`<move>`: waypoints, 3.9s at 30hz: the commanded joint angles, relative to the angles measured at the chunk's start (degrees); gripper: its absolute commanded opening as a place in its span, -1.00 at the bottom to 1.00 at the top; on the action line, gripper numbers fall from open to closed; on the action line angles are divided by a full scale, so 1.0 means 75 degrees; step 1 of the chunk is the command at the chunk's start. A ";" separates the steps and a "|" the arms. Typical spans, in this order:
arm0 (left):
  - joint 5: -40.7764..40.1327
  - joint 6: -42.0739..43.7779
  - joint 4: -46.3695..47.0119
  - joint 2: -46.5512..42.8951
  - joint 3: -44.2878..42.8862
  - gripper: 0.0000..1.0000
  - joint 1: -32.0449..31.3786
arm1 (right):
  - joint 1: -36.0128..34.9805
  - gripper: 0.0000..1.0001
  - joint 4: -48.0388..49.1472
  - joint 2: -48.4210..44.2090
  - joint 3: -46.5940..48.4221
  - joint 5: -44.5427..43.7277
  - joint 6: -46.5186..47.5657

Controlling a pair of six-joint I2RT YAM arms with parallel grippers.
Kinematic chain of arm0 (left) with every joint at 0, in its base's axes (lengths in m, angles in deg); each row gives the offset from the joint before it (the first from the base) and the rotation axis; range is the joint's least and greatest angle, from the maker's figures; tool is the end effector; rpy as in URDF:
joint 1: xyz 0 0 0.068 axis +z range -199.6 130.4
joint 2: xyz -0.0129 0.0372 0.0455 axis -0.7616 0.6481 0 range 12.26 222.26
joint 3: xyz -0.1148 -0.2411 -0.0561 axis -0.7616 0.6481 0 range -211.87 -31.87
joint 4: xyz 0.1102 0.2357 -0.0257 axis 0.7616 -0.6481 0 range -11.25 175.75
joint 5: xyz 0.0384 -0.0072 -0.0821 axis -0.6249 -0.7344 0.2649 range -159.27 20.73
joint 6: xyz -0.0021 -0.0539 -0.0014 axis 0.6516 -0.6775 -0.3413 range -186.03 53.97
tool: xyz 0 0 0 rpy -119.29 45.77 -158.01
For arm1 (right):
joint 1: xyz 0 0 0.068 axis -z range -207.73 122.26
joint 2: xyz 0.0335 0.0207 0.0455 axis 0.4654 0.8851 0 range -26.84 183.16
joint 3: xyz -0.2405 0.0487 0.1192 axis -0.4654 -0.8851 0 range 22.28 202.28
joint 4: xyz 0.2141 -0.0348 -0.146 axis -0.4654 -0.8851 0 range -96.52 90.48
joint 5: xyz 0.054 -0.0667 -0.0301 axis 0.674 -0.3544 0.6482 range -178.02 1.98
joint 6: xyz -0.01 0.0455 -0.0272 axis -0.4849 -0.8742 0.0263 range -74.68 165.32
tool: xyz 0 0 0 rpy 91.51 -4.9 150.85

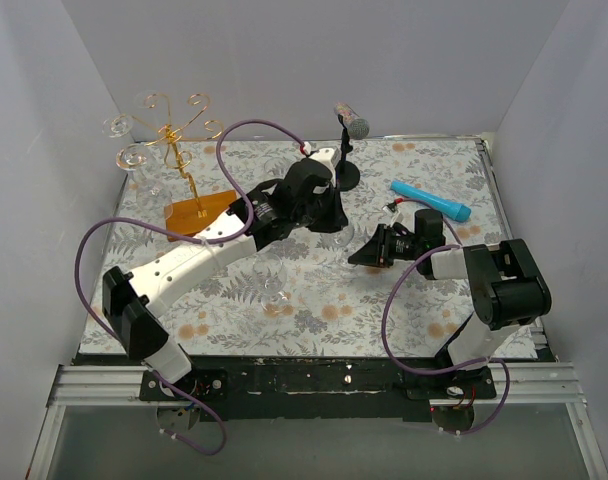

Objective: Place the wine glass upside down on the wine glass rack
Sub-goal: Pick up the wine glass at the center of the board, then turn the wine glass upside down at the wine rack.

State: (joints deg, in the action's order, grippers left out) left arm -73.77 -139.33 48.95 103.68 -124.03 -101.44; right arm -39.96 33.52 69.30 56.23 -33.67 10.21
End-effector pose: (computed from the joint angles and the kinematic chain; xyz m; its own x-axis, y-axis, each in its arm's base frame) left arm 0.2241 -0.2807 0.3761 -0.8177 -0.5048 -0.2766 -0.1344 0.6347 -0.7610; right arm 0.2855 0.0915 0.1411 -0.8593 0.1569 -0.4868 -0.3946 0.4023 0.8261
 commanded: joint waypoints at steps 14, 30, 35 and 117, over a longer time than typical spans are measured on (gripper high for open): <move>-0.0139 -0.0281 0.0804 -0.0751 0.0158 -1.00 -0.0050 | 0.0130 -0.97 0.1278 -0.0279 -0.0133 0.0570 -0.0521; -0.0947 -0.0399 0.1355 -0.2801 0.1471 0.46 -0.0050 | 0.0271 -0.97 0.1455 -0.0689 -0.0121 0.0793 -0.0428; -0.1427 -0.0153 0.1297 -0.3551 0.1799 0.80 -0.0050 | 0.0306 -0.97 0.1279 -0.0807 -0.0063 0.0828 -0.0194; -0.0058 -0.0621 0.2597 -0.5779 0.3417 0.96 -0.0050 | 0.1467 -0.97 -0.9068 -0.4439 0.4167 -0.2125 1.1888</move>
State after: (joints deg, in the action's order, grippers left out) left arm -78.99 -141.95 64.76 60.16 -99.40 -101.59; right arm -29.19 -31.57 36.73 81.83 -50.53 92.32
